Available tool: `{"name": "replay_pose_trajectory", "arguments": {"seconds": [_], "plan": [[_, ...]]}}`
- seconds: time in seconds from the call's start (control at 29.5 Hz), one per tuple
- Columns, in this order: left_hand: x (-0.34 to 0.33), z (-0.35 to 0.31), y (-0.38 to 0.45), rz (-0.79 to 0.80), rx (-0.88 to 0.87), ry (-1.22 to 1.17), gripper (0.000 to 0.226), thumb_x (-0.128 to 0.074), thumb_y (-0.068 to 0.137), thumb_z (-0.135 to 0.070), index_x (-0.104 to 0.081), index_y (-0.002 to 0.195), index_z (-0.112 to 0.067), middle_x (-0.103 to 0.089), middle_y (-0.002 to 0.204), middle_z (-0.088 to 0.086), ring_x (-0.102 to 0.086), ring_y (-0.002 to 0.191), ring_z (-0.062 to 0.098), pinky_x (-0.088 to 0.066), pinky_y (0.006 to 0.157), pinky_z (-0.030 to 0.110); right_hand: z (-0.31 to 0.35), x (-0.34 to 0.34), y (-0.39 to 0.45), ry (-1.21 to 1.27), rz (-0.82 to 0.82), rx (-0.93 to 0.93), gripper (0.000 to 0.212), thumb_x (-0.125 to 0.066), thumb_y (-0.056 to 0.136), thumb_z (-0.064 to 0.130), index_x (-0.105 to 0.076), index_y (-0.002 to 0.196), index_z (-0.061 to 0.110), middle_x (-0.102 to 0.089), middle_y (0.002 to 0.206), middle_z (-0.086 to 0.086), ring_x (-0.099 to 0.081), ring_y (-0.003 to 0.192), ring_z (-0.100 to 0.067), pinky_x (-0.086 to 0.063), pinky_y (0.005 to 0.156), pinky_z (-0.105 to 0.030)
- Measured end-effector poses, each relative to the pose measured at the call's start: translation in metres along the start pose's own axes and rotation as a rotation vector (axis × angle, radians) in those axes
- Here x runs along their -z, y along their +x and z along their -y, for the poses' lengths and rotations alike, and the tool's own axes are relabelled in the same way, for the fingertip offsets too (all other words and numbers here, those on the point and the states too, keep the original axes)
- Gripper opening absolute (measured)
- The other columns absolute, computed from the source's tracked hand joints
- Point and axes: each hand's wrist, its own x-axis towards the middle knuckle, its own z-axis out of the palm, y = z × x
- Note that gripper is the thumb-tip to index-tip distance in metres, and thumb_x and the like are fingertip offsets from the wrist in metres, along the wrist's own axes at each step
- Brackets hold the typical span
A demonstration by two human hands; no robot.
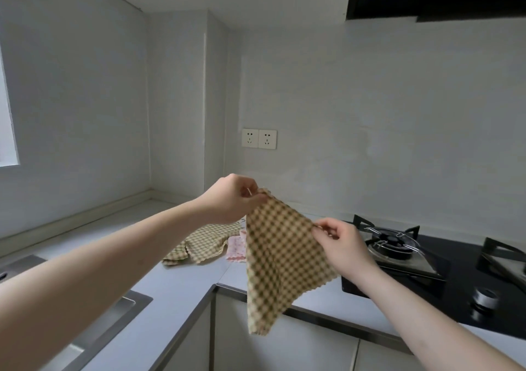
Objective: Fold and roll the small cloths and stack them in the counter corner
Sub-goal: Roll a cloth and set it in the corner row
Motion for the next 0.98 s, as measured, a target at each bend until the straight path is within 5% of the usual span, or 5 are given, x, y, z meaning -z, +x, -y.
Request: {"name": "replay_pose_trajectory", "arguments": {"seconds": [0.27,0.41,0.54,0.74,0.98], "plan": [[-0.027,0.032,-0.013,0.083,-0.015,-0.054,0.033,-0.064,0.099,-0.037,-0.050,0.073,-0.021,-0.055,0.070,-0.007,-0.047,0.058,0.013,-0.044,0.066,0.035,-0.015,0.029,0.004,-0.100,0.005,0.058,0.013,-0.075,0.091,0.038,-0.078,0.083,0.028,-0.075,0.081,0.018,-0.069,0.079,0.000,-0.053,0.079,-0.026],[-0.046,0.040,-0.008,0.121,0.026,-0.088,0.017,-0.062,0.099,-0.034,-0.061,0.083,-0.029,-0.062,0.062,-0.007,-0.052,0.052,0.011,-0.047,0.062,0.032,-0.032,0.033,0.015,-0.154,0.031,0.033,0.011,-0.077,0.088,0.042,-0.078,0.085,0.032,-0.076,0.084,0.017,-0.071,0.086,-0.006,-0.056,0.085,-0.035],[-0.065,0.038,0.006,0.095,0.073,-0.083,0.015,-0.064,0.097,-0.030,-0.064,0.083,-0.037,-0.062,0.062,-0.009,-0.044,0.048,0.007,-0.039,0.054,0.025,-0.043,0.036,0.028,-0.208,0.047,-0.002,0.011,-0.075,0.090,0.024,-0.078,0.085,0.034,-0.075,0.086,0.020,-0.068,0.089,0.003,-0.050,0.081,-0.023],[-0.088,0.038,0.035,0.066,0.259,-0.288,0.012,-0.063,0.095,-0.022,-0.074,0.095,-0.018,-0.075,0.070,-0.003,-0.053,0.045,0.008,-0.039,0.042,0.017,-0.061,0.040,0.049,-0.256,-0.058,-0.072,0.005,-0.083,0.083,0.029,-0.079,0.083,0.028,-0.075,0.081,0.015,-0.066,0.084,0.006,-0.045,0.070,-0.011],[-0.116,0.040,0.058,0.089,0.360,-0.356,0.013,-0.058,0.100,-0.022,-0.070,0.099,-0.016,-0.079,0.085,-0.007,-0.074,0.069,0.011,-0.056,0.053,0.025,-0.085,0.038,0.075,-0.416,-0.117,-0.111,0.008,-0.078,0.087,0.034,-0.079,0.080,0.030,-0.074,0.078,0.015,-0.069,0.084,-0.009,-0.054,0.080,-0.029]]}}
